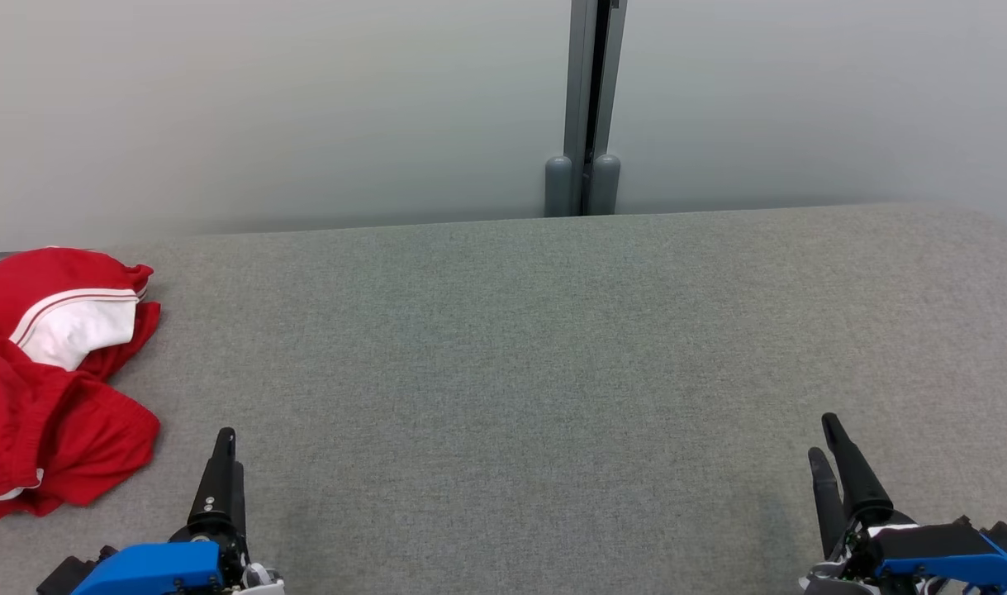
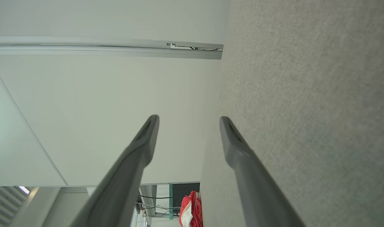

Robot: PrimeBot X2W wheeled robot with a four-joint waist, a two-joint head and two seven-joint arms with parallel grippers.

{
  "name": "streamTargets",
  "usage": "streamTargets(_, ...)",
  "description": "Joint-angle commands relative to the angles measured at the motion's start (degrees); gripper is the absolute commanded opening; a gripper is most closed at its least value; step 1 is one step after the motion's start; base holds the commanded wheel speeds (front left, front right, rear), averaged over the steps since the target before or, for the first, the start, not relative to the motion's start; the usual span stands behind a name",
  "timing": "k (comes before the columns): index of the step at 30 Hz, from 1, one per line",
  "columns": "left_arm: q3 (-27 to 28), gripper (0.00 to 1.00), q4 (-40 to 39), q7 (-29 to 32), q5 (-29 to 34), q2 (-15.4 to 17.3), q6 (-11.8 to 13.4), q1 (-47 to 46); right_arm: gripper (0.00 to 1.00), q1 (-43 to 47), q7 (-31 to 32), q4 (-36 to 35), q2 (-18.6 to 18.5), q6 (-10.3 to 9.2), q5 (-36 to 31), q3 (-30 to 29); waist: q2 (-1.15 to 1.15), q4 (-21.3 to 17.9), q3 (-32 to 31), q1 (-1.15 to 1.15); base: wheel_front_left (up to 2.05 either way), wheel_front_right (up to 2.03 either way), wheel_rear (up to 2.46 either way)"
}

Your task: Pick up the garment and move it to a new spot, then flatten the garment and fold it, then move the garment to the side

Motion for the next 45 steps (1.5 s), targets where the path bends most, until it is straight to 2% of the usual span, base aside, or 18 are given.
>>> streamTargets(1, -0.1, 1.00, -1.3, -0.6, 1.3, 0.4, 0.0, -0.6, 1.00, -0.6, -0.6, -1.2, -0.3, 0.03, -1.3, 0.4, 0.00, 0.0, 0.0, 0.00, 0.00, 0.00, 0.00)
streamTargets(10, 0.1, 1.00, -3.7, -2.8, 10.1, 0.5, 0.0, -0.6, 1.00, -0.8, -2.8, -2.9, -0.4, 0.05, -10.9, 1.0, 0.00, 0.1, 0.1, 0.00, 0.00, 0.00, 0.00)
streamTargets(15, -0.7, 1.00, -5.2, -3.9, 15.4, 0.5, 0.8, -0.4, 1.00, -0.8, -3.9, -4.2, -0.4, 0.06, -18.6, 1.6, 0.00, 0.2, 0.1, 0.00, 0.00, 0.00, 0.00)
streamTargets(25, -2.7, 1.00, -7.2, -6.0, 28.0, 0.6, 1.9, 0.6, 1.00, -0.2, -6.0, -5.5, -0.5, 0.07, -28.7, 3.4, 0.00, 0.2, 0.3, 0.00, 0.00, 0.00, 0.00)
streamTargets(37, -4.2, 1.00, -7.1, -8.3, 40.7, 0.6, 3.0, 1.8, 1.00, 0.0, -8.3, -5.9, -0.6, 0.09, -39.8, 5.6, 0.00, 0.3, 0.4, 0.00, 0.00, 0.00, 0.00)
streamTargets(45, -4.5, 1.00, -6.2, -9.6, 47.0, 0.7, 4.2, 2.6, 1.00, 0.0, -9.6, -5.0, -0.6, 0.10, -48.3, 6.6, 0.00, 0.4, 0.4, 0.00, 0.00, 0.00, 0.00)
